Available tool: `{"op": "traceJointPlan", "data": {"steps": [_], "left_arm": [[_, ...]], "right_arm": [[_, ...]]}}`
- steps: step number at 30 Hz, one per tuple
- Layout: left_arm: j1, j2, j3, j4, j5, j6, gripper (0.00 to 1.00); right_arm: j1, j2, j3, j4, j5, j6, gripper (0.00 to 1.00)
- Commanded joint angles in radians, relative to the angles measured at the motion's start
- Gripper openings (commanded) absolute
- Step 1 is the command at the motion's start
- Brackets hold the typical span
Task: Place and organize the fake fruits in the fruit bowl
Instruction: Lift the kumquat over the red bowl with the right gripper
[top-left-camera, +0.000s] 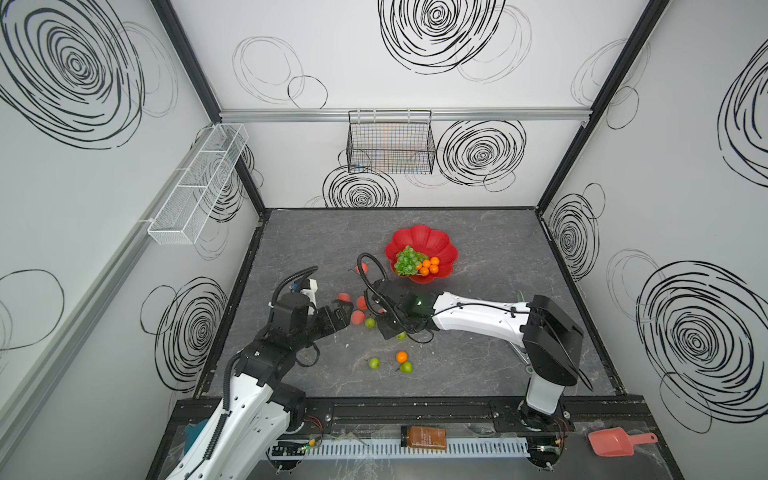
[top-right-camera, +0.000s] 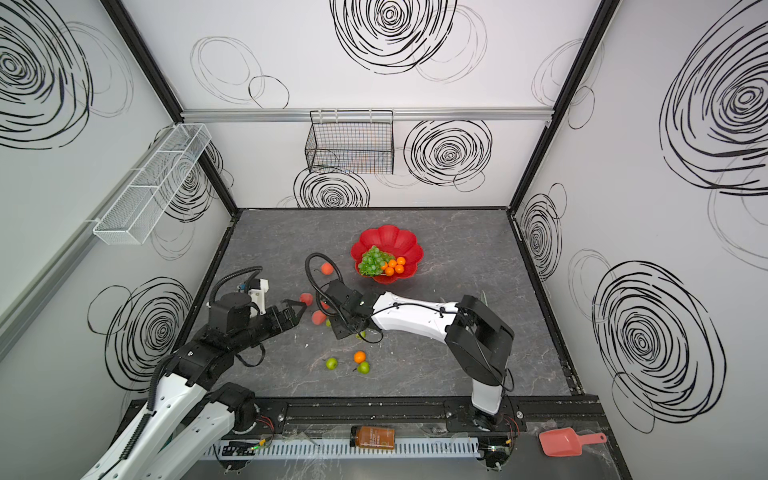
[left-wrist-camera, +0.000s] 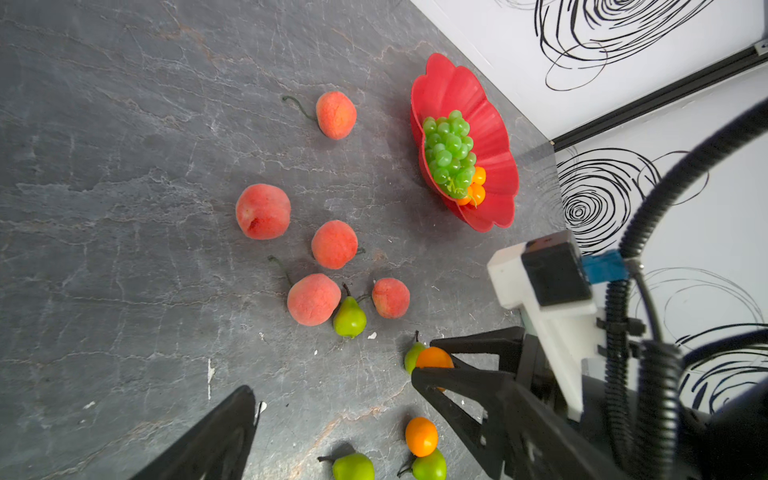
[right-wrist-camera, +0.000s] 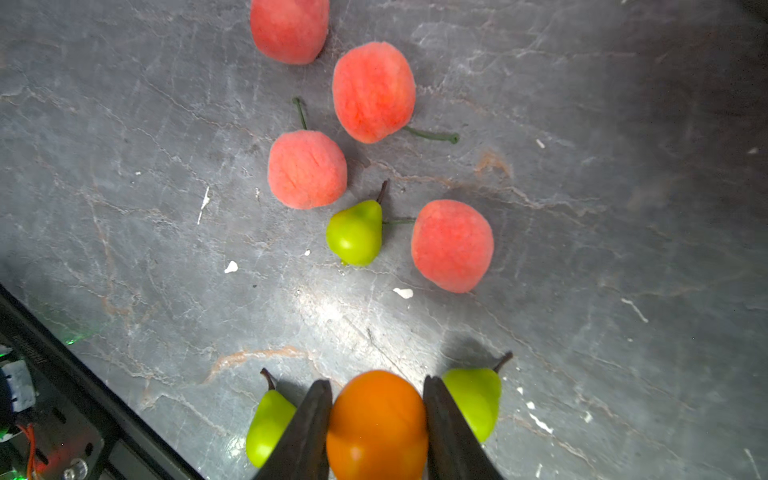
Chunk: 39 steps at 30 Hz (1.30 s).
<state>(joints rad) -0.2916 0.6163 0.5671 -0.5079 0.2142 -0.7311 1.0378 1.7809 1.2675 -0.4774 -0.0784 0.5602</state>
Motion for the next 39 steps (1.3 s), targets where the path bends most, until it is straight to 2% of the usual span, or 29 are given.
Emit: {"op": "traceJointPlan", "data": {"steps": [1, 8, 17, 27, 39], "left_arm": [[-0.003, 0.004, 0.022, 0.075, 0.031, 0.018, 0.96], [-0.066, 0.036, 0.025, 0.144, 0.068, 0.021, 0.96], [-0.228, 0.113, 0.046, 0.250, 0.014, 0.021, 0.96], [-0.340, 0.244, 0.080, 0.382, -0.038, 0.012, 0.96], [-0.411, 0.433, 0.152, 0.512, -0.060, 0.013, 0.96]], "right_arm": [[-0.024, -0.069, -0.029, 0.033, 0.035, 0.000, 0.35], [-0.084, -0.121, -0.040, 0.028, 0.043, -0.014, 0.34], [-0.178, -0.161, -0.074, 0.019, 0.029, -0.037, 0.33], [-0.297, -0.197, -0.099, 0.000, 0.034, -0.046, 0.32], [-0.439, -0.103, -0.004, -0.038, 0.051, -0.107, 0.32]]}}
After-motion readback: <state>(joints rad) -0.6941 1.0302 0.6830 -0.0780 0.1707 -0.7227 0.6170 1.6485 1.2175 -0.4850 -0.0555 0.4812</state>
